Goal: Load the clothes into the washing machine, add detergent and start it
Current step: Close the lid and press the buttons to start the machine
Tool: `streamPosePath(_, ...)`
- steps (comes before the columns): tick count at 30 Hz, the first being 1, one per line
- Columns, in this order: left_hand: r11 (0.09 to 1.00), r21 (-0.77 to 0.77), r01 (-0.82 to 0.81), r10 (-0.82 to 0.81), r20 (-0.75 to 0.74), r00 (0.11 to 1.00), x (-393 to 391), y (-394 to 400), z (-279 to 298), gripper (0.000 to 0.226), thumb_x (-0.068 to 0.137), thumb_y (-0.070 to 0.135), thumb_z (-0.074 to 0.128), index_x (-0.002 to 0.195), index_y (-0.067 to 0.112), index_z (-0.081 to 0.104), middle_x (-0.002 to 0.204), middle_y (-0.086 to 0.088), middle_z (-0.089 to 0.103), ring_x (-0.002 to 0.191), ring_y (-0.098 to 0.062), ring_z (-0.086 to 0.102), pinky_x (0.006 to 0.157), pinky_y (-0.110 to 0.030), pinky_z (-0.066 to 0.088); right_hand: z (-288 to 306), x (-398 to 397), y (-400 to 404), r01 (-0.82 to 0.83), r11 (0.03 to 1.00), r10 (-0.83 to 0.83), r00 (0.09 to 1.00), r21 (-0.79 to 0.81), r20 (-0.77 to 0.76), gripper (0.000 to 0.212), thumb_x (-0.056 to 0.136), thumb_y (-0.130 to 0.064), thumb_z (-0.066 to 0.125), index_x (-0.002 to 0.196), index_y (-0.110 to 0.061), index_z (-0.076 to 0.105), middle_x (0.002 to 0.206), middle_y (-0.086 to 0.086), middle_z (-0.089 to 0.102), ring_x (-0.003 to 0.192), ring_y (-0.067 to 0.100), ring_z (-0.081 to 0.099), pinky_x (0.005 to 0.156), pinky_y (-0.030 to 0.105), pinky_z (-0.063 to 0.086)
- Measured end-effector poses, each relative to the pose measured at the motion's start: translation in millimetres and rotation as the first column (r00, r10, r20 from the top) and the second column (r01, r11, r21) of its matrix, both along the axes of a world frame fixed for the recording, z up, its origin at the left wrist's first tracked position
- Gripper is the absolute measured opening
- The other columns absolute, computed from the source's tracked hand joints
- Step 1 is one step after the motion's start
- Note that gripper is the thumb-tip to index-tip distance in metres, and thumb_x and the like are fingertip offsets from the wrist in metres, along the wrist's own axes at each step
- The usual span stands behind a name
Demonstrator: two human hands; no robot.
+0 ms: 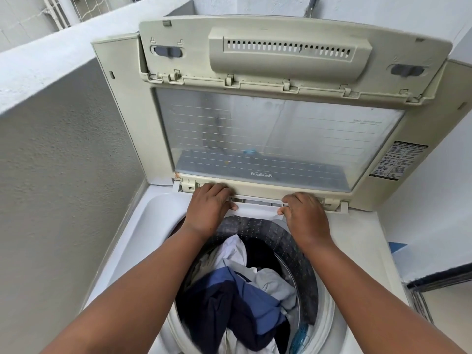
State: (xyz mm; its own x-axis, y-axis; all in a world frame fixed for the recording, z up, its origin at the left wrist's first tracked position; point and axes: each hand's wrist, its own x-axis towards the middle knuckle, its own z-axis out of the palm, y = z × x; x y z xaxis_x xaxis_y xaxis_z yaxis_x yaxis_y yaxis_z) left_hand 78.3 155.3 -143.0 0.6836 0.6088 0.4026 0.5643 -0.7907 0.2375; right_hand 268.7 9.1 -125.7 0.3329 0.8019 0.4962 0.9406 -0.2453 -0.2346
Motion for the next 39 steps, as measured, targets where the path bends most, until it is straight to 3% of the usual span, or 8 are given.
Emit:
streamPosePath(12, 0.998, 0.061, 0.022, -0.029, 0.126, 0.992, 1.0, 3.2, -8.5, 0.020, 0.078, 0.027, 0.067, 0.092, 0.015, 0.072, 0.094, 0.002, 0.071, 0.085, -0.028, 0.061, 0.079, -0.032, 0.038, -6.7, -4.0, 2.3, 0.030, 1.000, -0.030, 1.000, 0.009, 0.008, 0.029, 0.050, 0.013, 0.080, 0.072, -0.002, 0.071, 0.068, 0.007, 0.066, 0.062, 0.031, 0.062, 0.059, 0.032, 0.053)
streamPosePath(18, 0.994, 0.106, -0.025, 0.006, 0.176, 0.984, 6.7, -0.5, -7.4, 0.023, 0.080, 0.033, 0.057, 0.085, 0.016, 0.072, 0.086, 0.002, 0.070, 0.081, -0.025, 0.057, 0.076, -0.030, 0.035, -6.2, -4.3, 5.5, 0.036, 0.999, -0.036, 0.999, 0.041, -0.005, 0.028, 0.048, 0.012, 0.082, 0.069, -0.004, 0.071, 0.066, 0.007, 0.067, 0.061, 0.030, 0.064, 0.059, 0.032, 0.053)
streamPosePath(23, 0.992, 0.124, -0.028, 0.001, 0.215, 0.977, 9.6, 1.3, -10.7, 0.013, 0.078, 0.026, 0.068, 0.084, 0.016, 0.070, 0.085, 0.002, 0.069, 0.079, -0.027, 0.057, 0.073, -0.032, 0.035, -8.4, -3.9, 5.8, 0.045, 0.993, -0.049, 0.998, 0.113, 0.037, 0.011, 0.060, 0.001, 0.071, 0.070, -0.005, 0.072, 0.067, 0.008, 0.066, 0.060, 0.030, 0.062, 0.058, 0.031, 0.051)
streamPosePath(29, 0.993, 0.114, -0.021, -0.003, 0.214, 0.977, 9.1, 2.1, -14.8, 0.012, 0.077, 0.024, 0.072, 0.086, 0.015, 0.071, 0.088, 0.002, 0.069, 0.080, -0.029, 0.059, 0.073, -0.032, 0.036, -15.1, -1.3, 6.2, 0.046, 0.991, -0.052, 0.998, 0.123, 0.047, 0.020, 0.059, 0.006, 0.081, 0.075, -0.003, 0.073, 0.070, 0.010, 0.067, 0.063, 0.031, 0.063, 0.061, 0.032, 0.052)
streamPosePath(35, 0.990, 0.139, -0.032, 0.002, 0.207, 0.978, 8.8, 1.3, -13.4, 0.015, 0.080, 0.028, 0.066, 0.086, 0.016, 0.071, 0.087, 0.003, 0.069, 0.081, -0.026, 0.057, 0.075, -0.032, 0.035, -14.0, -3.0, 6.4, 0.035, 0.983, -0.054, 0.993, 0.178, 0.104, 0.011, 0.064, -0.001, 0.067, 0.073, -0.005, 0.072, 0.068, 0.007, 0.066, 0.062, 0.029, 0.063, 0.060, 0.030, 0.051)
streamPosePath(39, 0.993, 0.113, -0.040, 0.021, 0.166, 0.986, 10.4, -2.1, -10.8, 0.011, 0.076, 0.022, 0.074, 0.078, 0.015, 0.066, 0.083, 0.002, 0.067, 0.078, -0.030, 0.058, 0.073, -0.034, 0.034, -11.5, -0.3, 5.5, 0.000, 0.991, -0.017, 0.992, 0.136, 0.124, 0.022, 0.056, 0.010, 0.079, 0.072, -0.004, 0.071, 0.067, 0.008, 0.066, 0.061, 0.029, 0.063, 0.060, 0.031, 0.051)
